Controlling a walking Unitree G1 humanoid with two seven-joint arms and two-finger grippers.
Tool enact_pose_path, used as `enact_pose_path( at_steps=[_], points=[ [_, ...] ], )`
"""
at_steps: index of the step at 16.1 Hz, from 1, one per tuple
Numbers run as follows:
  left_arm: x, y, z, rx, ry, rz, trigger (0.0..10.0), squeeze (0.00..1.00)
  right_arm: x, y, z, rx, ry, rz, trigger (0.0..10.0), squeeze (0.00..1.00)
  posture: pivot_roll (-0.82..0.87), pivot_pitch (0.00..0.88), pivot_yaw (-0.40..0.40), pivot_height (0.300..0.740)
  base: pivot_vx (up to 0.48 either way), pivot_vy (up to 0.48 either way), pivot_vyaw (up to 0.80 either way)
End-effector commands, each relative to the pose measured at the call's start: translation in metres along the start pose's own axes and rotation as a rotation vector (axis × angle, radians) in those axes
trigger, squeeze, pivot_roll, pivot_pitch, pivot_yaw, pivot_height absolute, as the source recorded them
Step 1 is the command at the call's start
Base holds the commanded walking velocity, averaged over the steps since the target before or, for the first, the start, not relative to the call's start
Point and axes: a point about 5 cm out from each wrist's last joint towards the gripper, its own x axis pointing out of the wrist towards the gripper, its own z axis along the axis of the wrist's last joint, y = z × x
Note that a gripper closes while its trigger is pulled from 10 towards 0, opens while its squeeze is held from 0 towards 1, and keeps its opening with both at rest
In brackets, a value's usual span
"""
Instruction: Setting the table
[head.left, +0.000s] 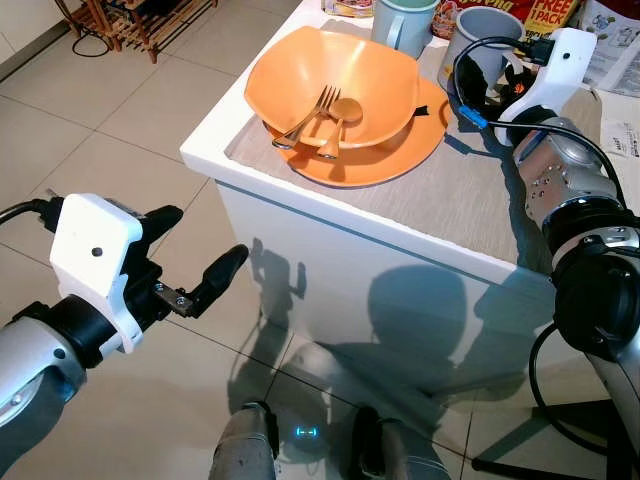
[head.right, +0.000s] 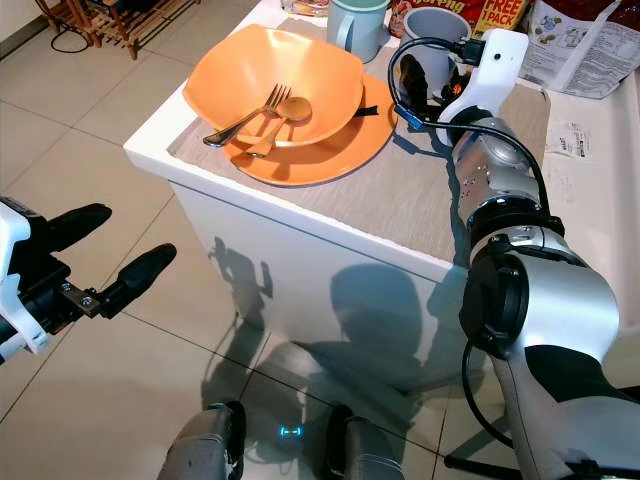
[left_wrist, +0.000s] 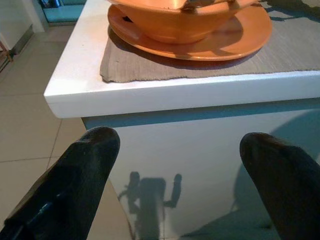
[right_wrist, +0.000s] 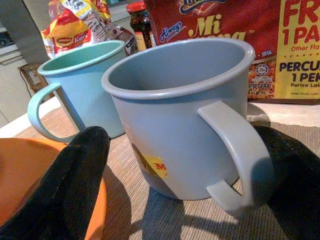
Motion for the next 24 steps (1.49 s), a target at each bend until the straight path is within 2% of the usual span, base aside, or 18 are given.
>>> enact_pose_path(
  at_steps=[1, 7, 8, 9, 13, 24],
  points=[
    [-0.0066, -0.0183, 0.0113, 0.069, -0.048, -0.065, 10.0, 0.0, -0.0005, -0.0009, -0.0021, 0.008, 0.019, 0.003, 0.0, 1.0, 0.41, 0.243, -0.054, 0.74, 0.0, 0.0, 0.0],
    [-0.0062, -0.0198, 0.0123, 0.065, -0.048, -0.068, 10.0, 0.0, -0.0009, -0.0017, -0.0031, 0.01, 0.025, 0.0, 0.0, 1.0, 0.41, 0.242, -0.054, 0.74, 0.0, 0.0, 0.0],
    [-0.0062, -0.0202, 0.0127, 0.064, -0.048, -0.07, 10.0, 0.0, -0.0009, -0.0018, -0.0031, 0.009, 0.027, -0.001, 0.0, 0.87, 0.41, 0.242, -0.054, 0.74, 0.0, 0.0, 0.0],
    [-0.0061, -0.0206, 0.0132, 0.064, -0.047, -0.071, 10.0, 0.0, -0.001, -0.0021, -0.0031, 0.007, 0.029, -0.004, 0.0, 0.0, 0.41, 0.241, -0.054, 0.74, 0.0, 0.0, 0.0],
    [-0.0053, -0.0218, 0.0144, 0.064, -0.048, -0.07, 10.0, 0.0, -0.0011, -0.0029, -0.0037, -0.018, 0.043, -0.013, 0.0, 0.0, 0.41, 0.239, -0.056, 0.74, 0.0, 0.0, 0.0],
    [-0.0079, -0.0222, 0.0124, 0.059, -0.035, -0.066, 10.0, 0.0, -0.0009, -0.0025, -0.0033, -0.005, 0.039, -0.009, 0.0, 0.0, 0.41, 0.237, -0.058, 0.74, 0.0, 0.0, 0.0]
  ],
)
